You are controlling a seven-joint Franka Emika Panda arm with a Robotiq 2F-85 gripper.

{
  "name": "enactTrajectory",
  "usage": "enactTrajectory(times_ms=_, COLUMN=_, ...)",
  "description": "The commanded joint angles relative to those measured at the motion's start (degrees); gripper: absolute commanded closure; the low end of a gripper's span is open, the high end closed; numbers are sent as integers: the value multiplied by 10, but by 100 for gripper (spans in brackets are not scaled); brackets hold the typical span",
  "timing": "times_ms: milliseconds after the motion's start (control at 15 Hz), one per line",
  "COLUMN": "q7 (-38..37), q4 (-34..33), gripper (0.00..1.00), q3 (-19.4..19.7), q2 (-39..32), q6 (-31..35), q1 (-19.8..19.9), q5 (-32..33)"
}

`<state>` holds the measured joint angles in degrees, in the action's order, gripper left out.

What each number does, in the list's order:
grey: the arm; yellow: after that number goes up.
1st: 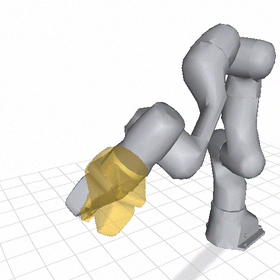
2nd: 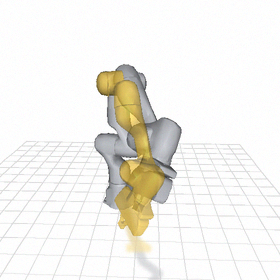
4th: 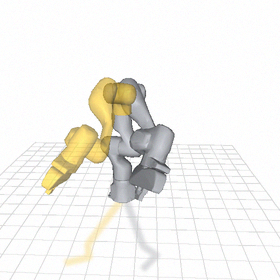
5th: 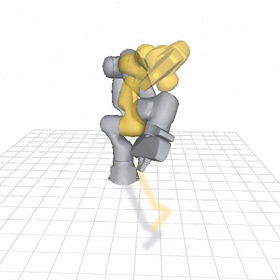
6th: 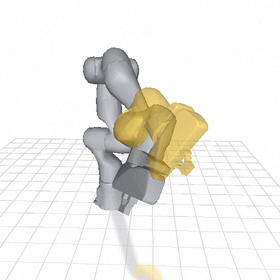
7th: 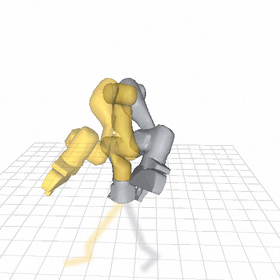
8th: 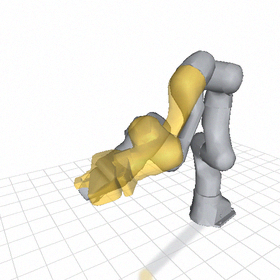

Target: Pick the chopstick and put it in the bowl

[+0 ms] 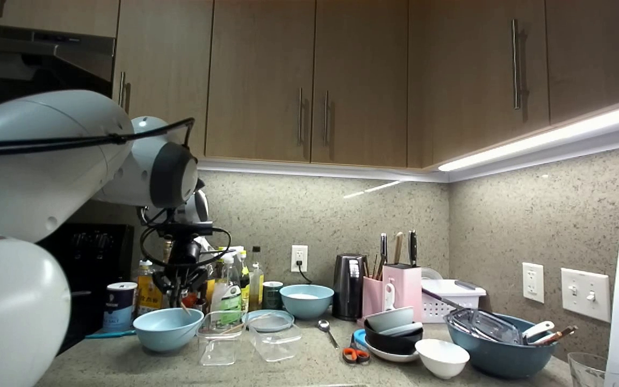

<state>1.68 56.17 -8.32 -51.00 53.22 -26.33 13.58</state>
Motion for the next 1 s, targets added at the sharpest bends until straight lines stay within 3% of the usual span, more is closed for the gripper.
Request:
enactTrajectory(times_ms=0, q7=-7, q4=-71, gripper=93, q3=0, q2=-52, q6=-56, q1=-23, q5=5)
enactTrajectory(times_ms=467, q7=15, q4=-161, gripper=93, q3=10, q2=-113, q6=-95, q1=-41, q5=18)
enactTrajectory(times_ms=533, q7=17, q4=-173, gripper=67, q3=12, q2=-120, q6=-100, q1=-43, q5=18)
enactTrajectory(times_ms=667, q7=19, q4=-195, gripper=61, q3=15, q2=-131, q6=-107, q1=-44, q5=18)
enactTrajectory(times_ms=933, q7=20, q4=-206, gripper=35, q3=16, q2=-137, q6=-108, q1=-43, q5=20)
